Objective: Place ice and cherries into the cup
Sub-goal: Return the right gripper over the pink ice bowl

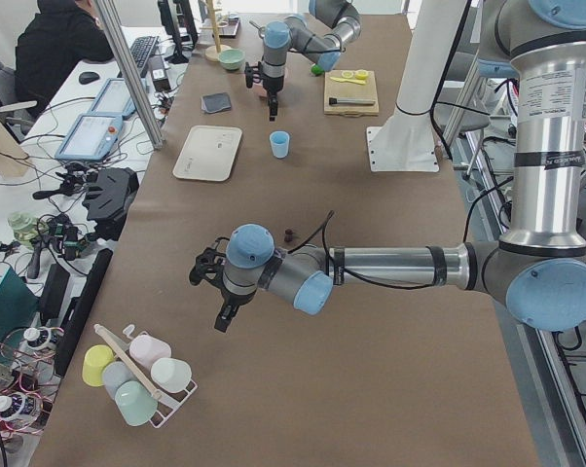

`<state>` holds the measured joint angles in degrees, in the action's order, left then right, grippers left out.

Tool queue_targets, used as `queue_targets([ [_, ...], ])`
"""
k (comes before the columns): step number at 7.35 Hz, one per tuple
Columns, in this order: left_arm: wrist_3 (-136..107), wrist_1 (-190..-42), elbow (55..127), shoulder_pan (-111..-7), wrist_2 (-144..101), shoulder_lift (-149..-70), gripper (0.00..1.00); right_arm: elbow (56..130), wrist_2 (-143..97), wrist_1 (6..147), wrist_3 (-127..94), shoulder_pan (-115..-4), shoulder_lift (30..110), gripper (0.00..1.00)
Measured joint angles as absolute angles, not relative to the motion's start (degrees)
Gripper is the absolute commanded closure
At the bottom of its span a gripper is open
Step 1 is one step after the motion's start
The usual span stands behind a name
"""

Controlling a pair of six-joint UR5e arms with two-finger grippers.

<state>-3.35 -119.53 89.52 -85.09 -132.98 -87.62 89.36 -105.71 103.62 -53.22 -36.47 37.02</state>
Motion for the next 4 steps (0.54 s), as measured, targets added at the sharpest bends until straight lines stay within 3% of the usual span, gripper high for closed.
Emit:
queue_targets([
  [2,-3.38,-119.53,89.62,-85.08,-132.98,-87.58,0.02,97.03,-105.79,106.81,-41.13,-43.21,46.13,0.02],
  [4,-3.39,-119.53,89.71,-85.05,-132.98,-87.51,0.02,99.07,-104.01,107.14,-26.1,-48.14,52.97,0.02],
])
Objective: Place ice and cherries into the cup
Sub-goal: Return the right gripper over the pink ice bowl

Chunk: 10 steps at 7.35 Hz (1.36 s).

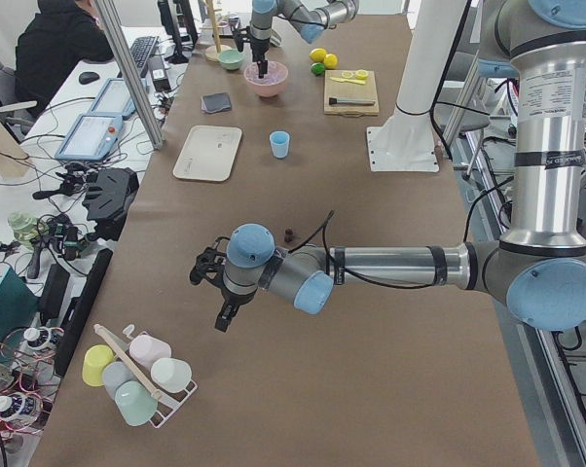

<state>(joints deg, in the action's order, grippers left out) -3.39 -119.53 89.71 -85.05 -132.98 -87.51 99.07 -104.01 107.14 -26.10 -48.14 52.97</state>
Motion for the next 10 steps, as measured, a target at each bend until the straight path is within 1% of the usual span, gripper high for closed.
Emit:
queue_targets([
  [2,-3.35,-119.55,89.72,-84.89,-132.98,-87.67,0.02,97.71,-99.02,107.16,-14.56,-51.07,56.36,0.02],
  [3,-3.34,-119.59,89.78,-84.85,-132.98,-87.88,0.02,95.18,-97.45,105.14,-9.37,-52.15,57.34,0.02],
  [5,-3.34,-119.61,89.96,-84.82,-132.98,-88.01,0.02,88.83,-96.48,95.71,-5.64,-52.52,58.41,0.02],
  [6,-3.34,-119.62,89.94,-84.82,-132.98,-88.02,0.02,87.14,-96.45,92.52,-5.29,-52.5,58.73,0.03],
  [8,-3.34,-119.62,89.84,-84.81,-132.98,-88.04,0.02,87.39,-96.41,90.81,-5.58,-52.38,59.81,0.04],
  [10,-3.36,-119.62,89.97,-84.81,-132.98,-87.96,0.02,90.03,-96.34,90.58,-5.79,-51.63,63.26,0.04],
])
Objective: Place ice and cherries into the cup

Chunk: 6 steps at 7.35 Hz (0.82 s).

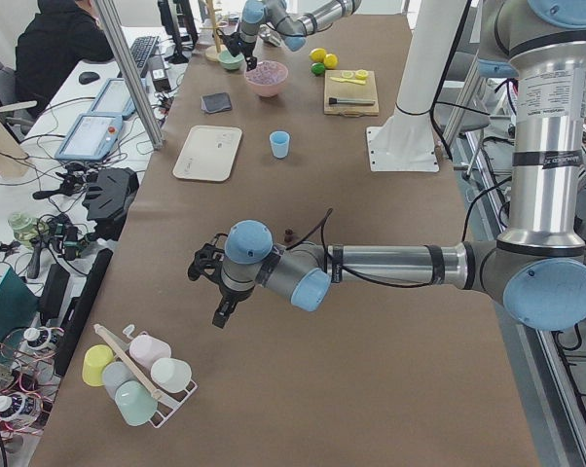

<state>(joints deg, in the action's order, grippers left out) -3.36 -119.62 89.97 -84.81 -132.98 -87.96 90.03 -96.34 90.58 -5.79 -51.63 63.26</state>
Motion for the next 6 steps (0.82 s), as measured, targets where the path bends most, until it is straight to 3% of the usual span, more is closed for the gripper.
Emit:
queue_targets([
  [6,-3.34,-119.62,89.74,-84.82,-132.98,-87.61,0.02,91.83,-96.26,90.86,-7.1,-48.58,64.37,0.1],
])
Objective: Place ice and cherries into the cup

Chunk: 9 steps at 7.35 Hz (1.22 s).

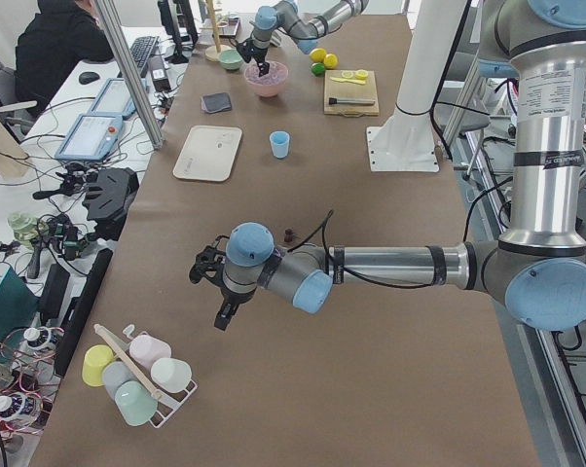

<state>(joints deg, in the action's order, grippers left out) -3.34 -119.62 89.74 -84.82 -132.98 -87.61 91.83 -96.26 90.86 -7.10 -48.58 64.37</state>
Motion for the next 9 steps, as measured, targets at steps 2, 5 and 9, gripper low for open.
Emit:
queue_targets([
  [2,-3.34,-119.62,89.72,-84.81,-132.98,-87.49,0.02,91.75,-96.2,90.84,-7.1,-48.45,64.61,0.15],
  [5,-3.34,-119.62,89.77,-84.82,-132.98,-87.4,0.02,91.8,-94.96,90.64,-6.8,-48.36,65.03,0.19],
  [9,-3.34,-119.62,89.6,-84.81,-132.98,-87.44,0.02,91.75,-94.75,90.46,-7.06,-48.26,65.04,0.47],
])
